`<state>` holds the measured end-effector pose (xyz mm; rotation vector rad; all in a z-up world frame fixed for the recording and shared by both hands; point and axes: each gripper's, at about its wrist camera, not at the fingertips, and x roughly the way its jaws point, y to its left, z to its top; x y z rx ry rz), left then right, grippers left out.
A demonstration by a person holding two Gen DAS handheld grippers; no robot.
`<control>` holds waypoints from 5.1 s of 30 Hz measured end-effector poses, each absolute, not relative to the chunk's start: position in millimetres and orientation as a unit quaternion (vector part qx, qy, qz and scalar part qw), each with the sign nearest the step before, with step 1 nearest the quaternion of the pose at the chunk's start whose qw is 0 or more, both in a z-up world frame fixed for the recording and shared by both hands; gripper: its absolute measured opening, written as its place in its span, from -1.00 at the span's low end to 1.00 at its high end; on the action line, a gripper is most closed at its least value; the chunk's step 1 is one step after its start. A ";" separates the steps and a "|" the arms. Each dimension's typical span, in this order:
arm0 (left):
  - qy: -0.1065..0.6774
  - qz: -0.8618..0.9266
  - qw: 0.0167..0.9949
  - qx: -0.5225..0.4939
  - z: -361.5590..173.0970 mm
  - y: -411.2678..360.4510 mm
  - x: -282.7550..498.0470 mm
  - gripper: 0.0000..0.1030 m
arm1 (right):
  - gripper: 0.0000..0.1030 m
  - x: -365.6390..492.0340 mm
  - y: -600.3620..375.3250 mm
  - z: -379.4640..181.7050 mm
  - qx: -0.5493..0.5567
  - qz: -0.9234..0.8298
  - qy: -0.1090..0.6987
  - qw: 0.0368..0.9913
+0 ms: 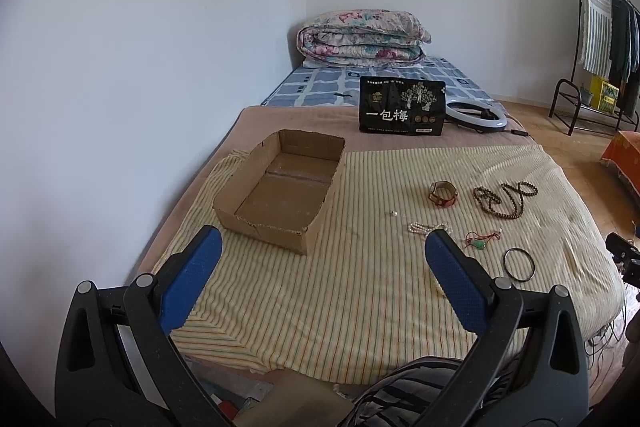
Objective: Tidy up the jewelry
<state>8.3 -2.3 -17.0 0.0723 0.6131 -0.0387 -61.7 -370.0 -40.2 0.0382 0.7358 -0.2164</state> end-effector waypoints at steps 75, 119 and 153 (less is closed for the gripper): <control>0.506 -0.241 0.821 0.107 -210.6 -129.8 150.7 -0.89 | 0.41 61.1 -347.3 -204.9 -0.067 0.018 0.515 0.854; 0.380 -0.169 0.909 0.015 -84.9 24.5 162.9 -0.89 | 0.41 99.0 -240.5 -88.3 -0.060 0.086 0.420 0.902; 0.399 -0.099 0.911 -0.021 -118.8 127.6 230.9 -0.89 | 0.41 250.9 -69.3 -115.2 -0.101 0.180 0.419 0.884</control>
